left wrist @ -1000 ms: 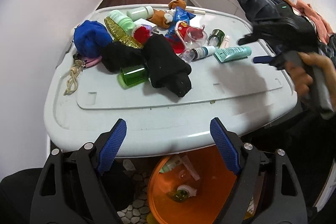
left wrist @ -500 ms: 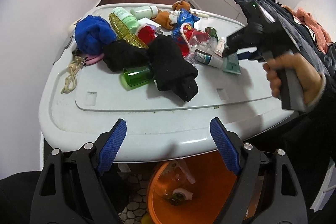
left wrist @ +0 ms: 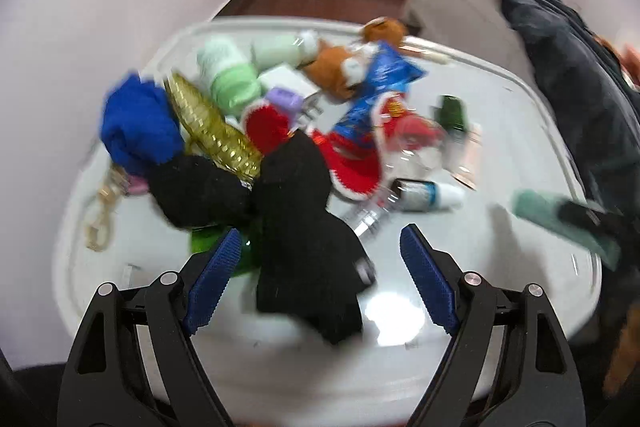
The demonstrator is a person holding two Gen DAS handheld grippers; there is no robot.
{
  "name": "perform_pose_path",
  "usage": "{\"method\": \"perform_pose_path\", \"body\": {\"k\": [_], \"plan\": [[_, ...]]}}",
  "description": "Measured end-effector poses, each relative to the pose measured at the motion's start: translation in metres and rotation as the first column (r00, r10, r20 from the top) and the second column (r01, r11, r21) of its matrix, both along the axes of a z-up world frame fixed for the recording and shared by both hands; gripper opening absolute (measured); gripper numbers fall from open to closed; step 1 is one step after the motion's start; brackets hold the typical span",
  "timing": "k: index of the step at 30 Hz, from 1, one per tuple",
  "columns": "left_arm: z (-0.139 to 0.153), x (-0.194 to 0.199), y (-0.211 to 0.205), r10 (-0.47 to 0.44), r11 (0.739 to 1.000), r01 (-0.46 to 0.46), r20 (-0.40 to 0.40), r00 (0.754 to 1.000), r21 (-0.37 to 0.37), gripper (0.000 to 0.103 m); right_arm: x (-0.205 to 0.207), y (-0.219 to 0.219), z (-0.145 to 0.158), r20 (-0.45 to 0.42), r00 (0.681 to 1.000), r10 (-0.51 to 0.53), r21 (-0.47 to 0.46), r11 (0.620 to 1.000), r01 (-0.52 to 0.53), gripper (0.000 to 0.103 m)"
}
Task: Collect trash
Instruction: 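Grasp the teal tube with the right tool while the left tool grasps the black sock, then move both tools over the orange bucket and open them to drop the tube and sock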
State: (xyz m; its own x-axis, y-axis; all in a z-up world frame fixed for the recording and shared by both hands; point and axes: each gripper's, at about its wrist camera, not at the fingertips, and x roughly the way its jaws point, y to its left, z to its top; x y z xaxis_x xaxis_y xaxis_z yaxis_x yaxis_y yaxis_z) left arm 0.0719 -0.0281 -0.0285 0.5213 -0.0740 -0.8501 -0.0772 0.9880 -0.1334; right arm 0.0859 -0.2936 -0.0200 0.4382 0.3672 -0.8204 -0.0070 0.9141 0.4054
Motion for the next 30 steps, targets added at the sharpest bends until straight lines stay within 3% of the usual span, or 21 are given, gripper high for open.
{"method": "perform_pose_path", "body": {"k": [1, 2, 3, 5, 6, 11, 18, 25, 30], "plan": [[-0.011, 0.005, 0.003, 0.0, 1.0, -0.001, -0.02, 1.0, -0.028, 0.039, -0.002, 0.001, 0.004, 0.008, 1.0, 0.007, -0.01, 1.0, -0.007, 0.026], [-0.017, 0.006, 0.006, -0.03, 0.995, 0.029, -0.007, 1.0, -0.092, 0.037, 0.001, 0.005, -0.001, 0.006, 1.0, 0.016, -0.015, 1.0, -0.016, 0.026], [-0.017, 0.004, 0.006, -0.041, 0.994, 0.042, 0.018, 0.999, -0.102, 0.029, 0.002, 0.005, -0.005, -0.002, 1.0, 0.025, -0.009, 1.0, -0.026, 0.025], [-0.011, -0.001, 0.0, -0.068, 0.997, 0.069, 0.036, 0.997, -0.032, 0.014, 0.003, 0.007, -0.015, -0.022, 0.999, 0.045, 0.009, 0.999, -0.045, 0.025], [-0.004, -0.006, -0.003, -0.093, 0.996, 0.094, 0.047, 0.995, -0.005, 0.011, 0.004, 0.011, -0.018, -0.015, 0.999, 0.048, 0.007, 0.999, -0.048, 0.025], [0.05, -0.037, -0.006, -0.167, 0.986, 0.165, 0.178, 0.97, 0.023, 0.011, 0.001, 0.011, -0.01, 0.01, 0.998, 0.063, 0.01, 0.998, -0.063, 0.025], [0.108, -0.077, -0.004, -0.216, 0.975, 0.219, 0.289, 0.933, 0.02, 0.011, -0.027, 0.024, 0.042, 0.129, 0.984, 0.122, 0.008, 0.992, -0.124, 0.025], [0.12, -0.13, 0.002, -0.266, 0.962, 0.273, 0.3, 0.916, 0.019, 0.011, -0.093, 0.049, 0.083, 0.179, 0.946, 0.269, 0.01, 0.961, -0.275, 0.025], [0.101, -0.169, 0.01, -0.322, 0.945, 0.327, 0.207, 0.924, 0.013, 0.011, -0.147, 0.072, 0.078, 0.118, 0.906, 0.406, -0.019, 0.913, -0.407, 0.025]]}}
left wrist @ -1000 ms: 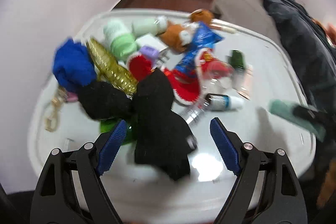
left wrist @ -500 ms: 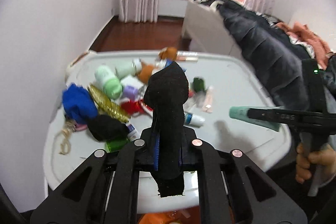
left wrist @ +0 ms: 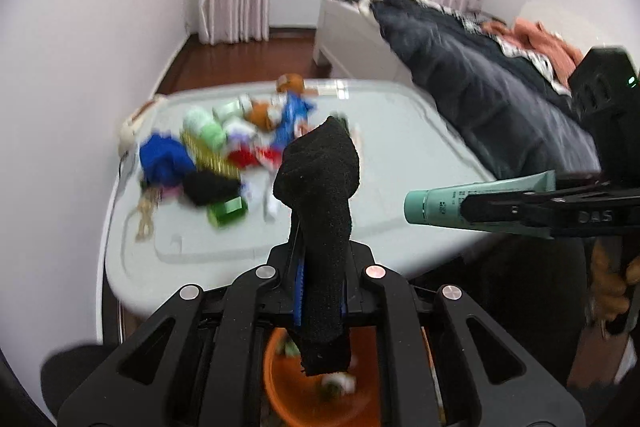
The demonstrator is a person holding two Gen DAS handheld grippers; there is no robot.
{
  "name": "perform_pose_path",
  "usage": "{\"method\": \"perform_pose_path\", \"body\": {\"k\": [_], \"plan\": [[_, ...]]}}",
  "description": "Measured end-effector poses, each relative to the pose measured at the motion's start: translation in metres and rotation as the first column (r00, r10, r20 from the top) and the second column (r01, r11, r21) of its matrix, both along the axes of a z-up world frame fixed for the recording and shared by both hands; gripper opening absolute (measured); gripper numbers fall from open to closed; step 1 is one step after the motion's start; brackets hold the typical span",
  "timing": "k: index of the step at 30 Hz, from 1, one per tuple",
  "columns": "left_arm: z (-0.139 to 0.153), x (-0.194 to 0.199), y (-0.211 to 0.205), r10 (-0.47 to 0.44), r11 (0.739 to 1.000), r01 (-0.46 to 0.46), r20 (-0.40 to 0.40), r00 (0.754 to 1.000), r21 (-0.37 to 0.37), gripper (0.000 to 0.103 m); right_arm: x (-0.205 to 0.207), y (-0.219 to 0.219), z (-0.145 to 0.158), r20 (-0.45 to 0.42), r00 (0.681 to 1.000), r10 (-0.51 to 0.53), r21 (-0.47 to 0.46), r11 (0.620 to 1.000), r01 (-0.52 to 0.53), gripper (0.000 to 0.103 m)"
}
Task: Collect trash
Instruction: 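Move both tools over the orange bucket and open them to drop the tube and sock, then grasp the small white-capped bottle with the right tool while the left tool grasps the clear cup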
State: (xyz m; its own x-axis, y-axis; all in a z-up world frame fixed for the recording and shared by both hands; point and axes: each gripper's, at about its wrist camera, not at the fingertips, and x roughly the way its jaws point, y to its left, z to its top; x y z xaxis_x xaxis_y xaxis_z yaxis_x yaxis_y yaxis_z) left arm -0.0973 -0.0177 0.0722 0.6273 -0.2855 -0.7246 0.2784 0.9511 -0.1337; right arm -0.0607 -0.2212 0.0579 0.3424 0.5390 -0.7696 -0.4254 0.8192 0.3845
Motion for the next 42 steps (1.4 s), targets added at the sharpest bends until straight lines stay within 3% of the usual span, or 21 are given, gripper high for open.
{"method": "perform_pose_path", "body": {"k": [5, 6, 7, 8, 9, 11, 14, 20, 23, 26, 32, 38, 40, 42], "plan": [[-0.036, -0.022, 0.001, -0.044, 0.998, 0.049, -0.118, 0.992, 0.035, 0.012, -0.028, 0.019, -0.032, -0.075, 0.994, 0.084, -0.088, 0.992, -0.091, 0.027], [-0.046, -0.024, 0.001, -0.052, 0.998, 0.059, -0.158, 0.986, 0.037, 0.022, -0.03, 0.023, -0.042, -0.085, 0.992, 0.096, -0.121, 0.987, -0.106, 0.037], [-0.057, -0.026, 0.0, -0.054, 0.997, 0.064, -0.197, 0.979, 0.044, 0.048, -0.031, 0.029, -0.055, -0.098, 0.989, 0.11, -0.161, 0.979, -0.125, 0.052], [-0.068, -0.028, -0.001, -0.043, 0.996, 0.059, -0.225, 0.973, 0.065, 0.061, -0.032, 0.033, -0.064, -0.102, 0.988, 0.118, -0.182, 0.974, -0.135, 0.081], [-0.077, -0.029, -0.001, -0.027, 0.995, 0.049, -0.236, 0.971, 0.086, 0.073, -0.032, 0.036, -0.072, -0.101, 0.987, 0.123, -0.198, 0.97, -0.141, 0.084], [-0.087, -0.027, 0.0, -0.023, 0.995, 0.048, -0.272, 0.962, 0.086, 0.073, -0.029, 0.04, -0.088, -0.121, 0.983, 0.135, -0.225, 0.961, -0.16, 0.079], [-0.084, -0.023, 0.004, -0.016, 0.996, 0.039, -0.27, 0.963, 0.079, 0.073, -0.018, 0.033, -0.092, -0.132, 0.985, 0.113, -0.191, 0.972, -0.137, 0.078], [-0.074, -0.01, 0.009, 0.007, 0.996, 0.011, -0.207, 0.978, 0.084, 0.079, 0.032, 0.022, -0.058, 0.011, 0.997, 0.071, -0.176, 0.982, -0.068, 0.078], [-0.072, 0.003, 0.012, 0.021, 0.998, -0.011, -0.195, 0.98, 0.054, 0.079, 0.069, 0.031, -0.043, 0.098, 0.99, 0.104, -0.215, 0.973, -0.081, 0.078], [-0.074, 0.015, 0.013, 0.04, 0.999, -0.032, -0.191, 0.981, 0.041, 0.08, 0.118, 0.04, -0.05, 0.132, 0.974, 0.185, -0.27, 0.952, -0.145, 0.073], [-0.075, 0.033, 0.017, 0.063, 0.998, -0.06, -0.187, 0.98, 0.022, 0.08, 0.188, 0.071, -0.098, 0.083, 0.932, 0.353, -0.419, 0.861, -0.289, 0.063], [-0.081, 0.048, 0.021, 0.086, 0.996, -0.08, -0.189, 0.978, 0.04, 0.08, 0.225, 0.097, -0.134, -0.012, 0.907, 0.42, -0.431, 0.817, -0.384, 0.055], [-0.084, 0.051, 0.024, 0.095, 0.995, -0.091, -0.204, 0.974, 0.03, 0.08, 0.229, 0.099, -0.134, -0.035, 0.91, 0.413, -0.404, 0.827, -0.391, 0.049], [-0.086, 0.052, 0.028, 0.107, 0.994, -0.103, -0.214, 0.971, 0.028, 0.08, 0.224, 0.1, -0.134, -0.045, 0.915, 0.4, -0.4, 0.832, -0.384, 0.028]]}}
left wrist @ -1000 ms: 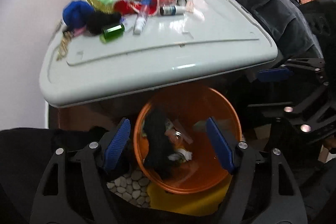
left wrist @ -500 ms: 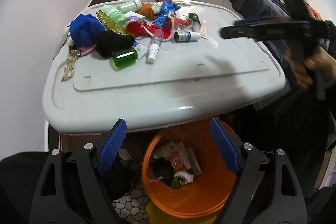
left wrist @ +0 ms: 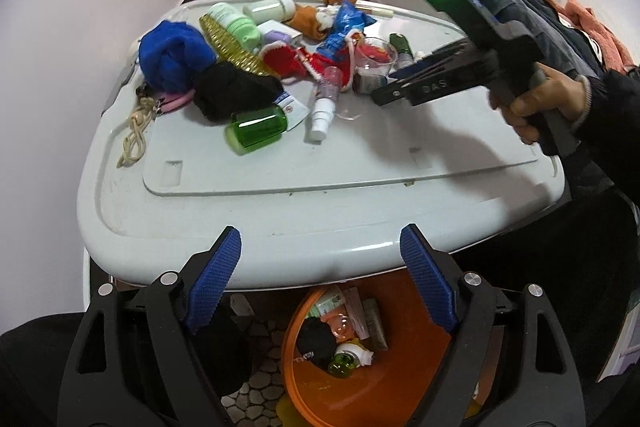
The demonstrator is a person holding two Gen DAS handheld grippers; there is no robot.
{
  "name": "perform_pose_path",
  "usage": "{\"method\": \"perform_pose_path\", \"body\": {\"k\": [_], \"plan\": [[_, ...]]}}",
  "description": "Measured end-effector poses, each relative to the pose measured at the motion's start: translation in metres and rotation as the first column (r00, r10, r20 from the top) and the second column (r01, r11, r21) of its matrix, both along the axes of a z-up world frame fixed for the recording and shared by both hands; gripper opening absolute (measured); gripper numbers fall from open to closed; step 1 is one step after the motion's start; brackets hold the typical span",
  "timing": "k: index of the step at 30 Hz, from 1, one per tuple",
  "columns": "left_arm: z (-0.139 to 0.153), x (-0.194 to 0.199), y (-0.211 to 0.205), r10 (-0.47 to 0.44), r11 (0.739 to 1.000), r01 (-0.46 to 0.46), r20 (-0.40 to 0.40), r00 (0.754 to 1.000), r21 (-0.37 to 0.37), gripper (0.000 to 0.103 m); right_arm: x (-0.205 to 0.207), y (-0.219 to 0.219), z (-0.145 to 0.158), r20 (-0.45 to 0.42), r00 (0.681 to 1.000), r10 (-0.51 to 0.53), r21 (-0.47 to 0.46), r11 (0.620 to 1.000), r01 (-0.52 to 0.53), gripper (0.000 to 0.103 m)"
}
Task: Collect trash
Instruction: 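Grasp the small white-capped bottle with the right tool while the left tool grasps the clear cup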
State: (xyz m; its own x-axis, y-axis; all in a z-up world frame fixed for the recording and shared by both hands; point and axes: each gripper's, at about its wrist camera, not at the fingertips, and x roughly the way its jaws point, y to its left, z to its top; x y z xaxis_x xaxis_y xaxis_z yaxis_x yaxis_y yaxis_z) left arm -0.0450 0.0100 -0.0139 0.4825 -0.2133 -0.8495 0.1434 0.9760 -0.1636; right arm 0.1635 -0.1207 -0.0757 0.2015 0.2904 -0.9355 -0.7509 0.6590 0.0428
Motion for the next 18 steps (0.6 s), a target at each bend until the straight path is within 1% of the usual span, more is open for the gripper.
{"method": "perform_pose_path", "body": {"k": [2, 3, 6, 7, 8, 9, 12, 13, 14, 15, 16, 18], "plan": [[-0.001, 0.001, 0.004, 0.011, 1.0, -0.011, -0.003, 1.0, -0.005, 0.08, -0.009, 0.001, -0.001, 0.02, 1.0, -0.02, -0.014, 1.0, 0.02, 0.027], [-0.001, 0.002, 0.005, 0.018, 1.0, -0.018, -0.002, 1.0, -0.01, 0.08, -0.014, 0.001, -0.002, 0.027, 0.999, -0.028, -0.017, 0.999, 0.029, 0.023], [0.002, 0.006, 0.006, 0.031, 0.999, -0.031, 0.005, 1.0, -0.017, 0.08, -0.024, -0.001, -0.001, 0.006, 0.997, -0.071, 0.007, 0.997, 0.071, 0.023], [0.004, 0.009, 0.005, 0.032, 0.999, -0.032, 0.012, 0.999, -0.012, 0.08, -0.027, -0.004, 0.001, -0.004, 0.997, -0.078, 0.025, 0.997, 0.078, 0.023], [0.008, 0.013, 0.002, 0.029, 1.0, -0.029, 0.03, 0.999, 0.0, 0.08, -0.031, -0.013, 0.007, -0.017, 0.995, -0.098, 0.073, 0.992, 0.099, 0.023], [0.012, 0.016, -0.001, 0.023, 1.0, -0.024, 0.047, 0.999, 0.007, 0.08, -0.034, -0.022, 0.013, -0.026, 0.993, -0.114, 0.102, 0.988, 0.116, 0.023], [0.025, 0.033, -0.02, -0.007, 0.999, 0.002, 0.123, 0.992, 0.036, 0.08, -0.045, -0.064, 0.038, -0.009, 0.982, -0.187, 0.184, 0.965, 0.186, 0.023], [0.028, 0.041, -0.028, -0.021, 0.999, 0.015, 0.147, 0.989, 0.043, 0.08, -0.051, -0.087, 0.048, -0.01, 0.97, -0.243, 0.218, 0.946, 0.239, 0.023], [0.029, 0.052, -0.043, -0.036, 0.998, 0.027, 0.176, 0.984, 0.057, 0.08, -0.055, -0.101, 0.053, -0.013, 0.959, -0.283, 0.239, 0.93, 0.278, 0.023], [0.029, 0.06, -0.053, -0.048, 0.997, 0.035, 0.195, 0.98, 0.069, 0.08, -0.057, -0.118, 0.058, -0.02, 0.942, -0.334, 0.268, 0.906, 0.327, 0.023], [0.028, 0.069, -0.064, -0.061, 0.996, 0.045, 0.209, 0.976, 0.08, 0.08, -0.057, -0.134, 0.062, -0.029, 0.923, -0.383, 0.298, 0.878, 0.374, 0.023], [0.02, 0.09, -0.09, -0.069, 0.993, 0.044, 0.232, 0.97, 0.111, 0.08, -0.064, -0.176, 0.07, -0.06, 0.875, -0.481, 0.369, 0.803, 0.467, 0.023]]}}
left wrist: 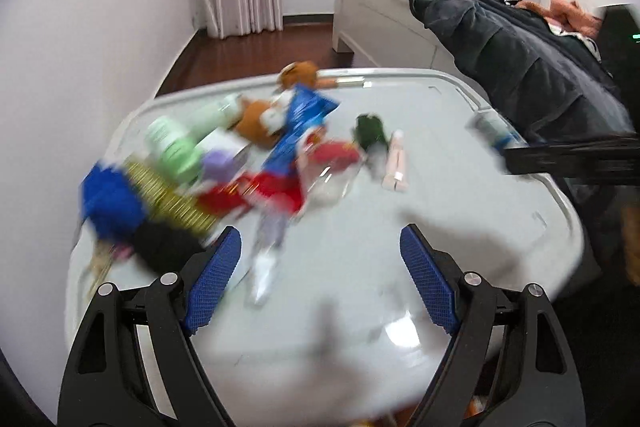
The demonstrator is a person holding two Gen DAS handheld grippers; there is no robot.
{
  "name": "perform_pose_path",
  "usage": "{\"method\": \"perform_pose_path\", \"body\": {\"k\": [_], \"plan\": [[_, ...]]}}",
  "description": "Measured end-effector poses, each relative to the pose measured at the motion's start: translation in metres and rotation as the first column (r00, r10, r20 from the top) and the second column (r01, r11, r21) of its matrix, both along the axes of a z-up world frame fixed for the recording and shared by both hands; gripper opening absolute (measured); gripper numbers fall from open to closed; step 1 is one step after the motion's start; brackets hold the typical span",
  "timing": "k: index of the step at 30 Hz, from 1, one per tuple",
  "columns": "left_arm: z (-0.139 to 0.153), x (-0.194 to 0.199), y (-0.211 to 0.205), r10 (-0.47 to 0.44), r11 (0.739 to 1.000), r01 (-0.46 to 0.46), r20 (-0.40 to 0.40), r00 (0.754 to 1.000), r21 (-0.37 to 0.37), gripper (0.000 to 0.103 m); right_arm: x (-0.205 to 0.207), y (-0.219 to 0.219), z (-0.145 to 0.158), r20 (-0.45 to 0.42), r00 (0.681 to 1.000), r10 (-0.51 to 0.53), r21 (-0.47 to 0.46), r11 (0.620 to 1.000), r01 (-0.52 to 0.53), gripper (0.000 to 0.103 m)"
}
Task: Collect trash
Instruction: 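Grasp the small white-capped bottle with the right tool while the left tool grasps the clear cup, then move both tools over the orange bucket and open them to drop the bottle and cup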
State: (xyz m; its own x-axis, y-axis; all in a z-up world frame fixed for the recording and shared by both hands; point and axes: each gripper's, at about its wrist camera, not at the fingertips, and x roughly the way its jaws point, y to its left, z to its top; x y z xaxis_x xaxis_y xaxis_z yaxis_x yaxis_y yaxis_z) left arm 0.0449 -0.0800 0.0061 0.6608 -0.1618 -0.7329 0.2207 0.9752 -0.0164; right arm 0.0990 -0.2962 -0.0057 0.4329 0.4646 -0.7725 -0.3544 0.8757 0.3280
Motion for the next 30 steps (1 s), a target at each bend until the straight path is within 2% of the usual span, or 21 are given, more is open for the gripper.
{"method": "perform_pose_path", "body": {"k": [2, 5, 11, 12, 13, 14, 17, 19, 22, 23, 30], "plan": [[-0.008, 0.017, -0.016, 0.024, 0.999, -0.025, 0.018, 1.0, 0.026, 0.08, -0.008, -0.021, 0.004, 0.025, 0.998, -0.06, 0.029, 0.998, 0.059, 0.023], [-0.025, 0.047, -0.034, 0.107, 0.991, -0.109, 0.027, 0.994, 0.079, 0.08, -0.016, -0.038, 0.007, 0.064, 0.993, -0.097, 0.04, 0.995, 0.095, 0.023], [-0.05, 0.093, -0.042, 0.196, 0.976, -0.193, -0.019, 0.98, 0.1, 0.08, -0.012, -0.042, -0.005, 0.04, 0.994, -0.103, 0.061, 0.993, 0.101, 0.023], [-0.054, 0.1, -0.043, 0.197, 0.976, -0.193, -0.027, 0.98, 0.101, 0.074, -0.011, -0.041, -0.007, 0.038, 0.994, -0.1, 0.06, 0.993, 0.098, 0.023], [-0.059, 0.106, -0.043, 0.193, 0.977, -0.188, -0.042, 0.98, 0.097, 0.053, -0.011, -0.043, -0.006, 0.036, 0.995, -0.096, 0.061, 0.994, 0.094, 0.023], [-0.063, 0.11, -0.043, 0.181, 0.981, -0.176, -0.064, 0.981, 0.084, 0.053, -0.011, -0.041, -0.006, 0.035, 0.995, -0.088, 0.063, 0.994, 0.086, 0.023], [-0.057, 0.106, -0.033, 0.161, 0.987, -0.16, -0.063, 0.985, 0.02, 0.05, -0.012, -0.033, -0.004, 0.046, 0.997, -0.067, 0.049, 0.997, 0.064, 0.023], [-0.038, 0.088, -0.026, 0.118, 0.993, -0.119, -0.035, 0.992, -0.023, 0.049, -0.014, -0.03, -0.003, 0.059, 0.996, -0.06, 0.037, 0.998, 0.058, 0.023], [0.0, 0.056, -0.021, 0.044, 0.998, -0.042, 0.043, 0.998, -0.035, 0.049, -0.018, -0.026, 0.002, 0.076, 0.996, -0.054, 0.028, 0.998, 0.052, 0.023], [0.019, 0.039, -0.015, 0.018, 0.999, -0.014, 0.074, 0.997, -0.051, 0.049, -0.02, -0.025, 0.003, 0.078, 0.995, -0.056, 0.032, 0.998, 0.053, 0.023], [0.098, -0.038, 0.012, -0.042, 0.994, 0.06, 0.181, 0.983, -0.094, 0.049, -0.048, -0.007, 0.02, 0.096, 0.995, -0.019, 0.058, 0.998, 0.014, 0.023]]}}
